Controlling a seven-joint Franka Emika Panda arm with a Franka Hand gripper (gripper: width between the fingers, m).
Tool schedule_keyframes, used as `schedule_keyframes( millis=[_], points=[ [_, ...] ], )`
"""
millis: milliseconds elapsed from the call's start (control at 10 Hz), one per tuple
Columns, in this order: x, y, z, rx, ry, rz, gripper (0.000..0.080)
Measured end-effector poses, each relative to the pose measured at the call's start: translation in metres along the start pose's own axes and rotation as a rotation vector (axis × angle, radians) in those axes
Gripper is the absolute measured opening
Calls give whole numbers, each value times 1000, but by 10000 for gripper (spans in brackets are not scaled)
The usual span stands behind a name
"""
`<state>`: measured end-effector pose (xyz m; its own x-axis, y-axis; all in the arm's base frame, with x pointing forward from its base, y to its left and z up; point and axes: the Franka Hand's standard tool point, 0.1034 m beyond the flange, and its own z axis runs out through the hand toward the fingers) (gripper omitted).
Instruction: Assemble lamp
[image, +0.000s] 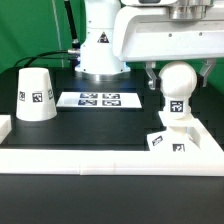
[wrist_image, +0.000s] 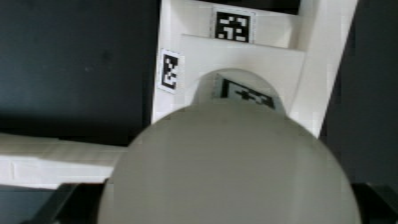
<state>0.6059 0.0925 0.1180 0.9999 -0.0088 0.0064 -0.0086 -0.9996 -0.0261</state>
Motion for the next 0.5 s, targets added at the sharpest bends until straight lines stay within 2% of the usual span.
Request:
schedule_keyframes(
  millis=[500],
  points=[
    [-1, -1, 1, -6, -3, 434, 579]
  ],
)
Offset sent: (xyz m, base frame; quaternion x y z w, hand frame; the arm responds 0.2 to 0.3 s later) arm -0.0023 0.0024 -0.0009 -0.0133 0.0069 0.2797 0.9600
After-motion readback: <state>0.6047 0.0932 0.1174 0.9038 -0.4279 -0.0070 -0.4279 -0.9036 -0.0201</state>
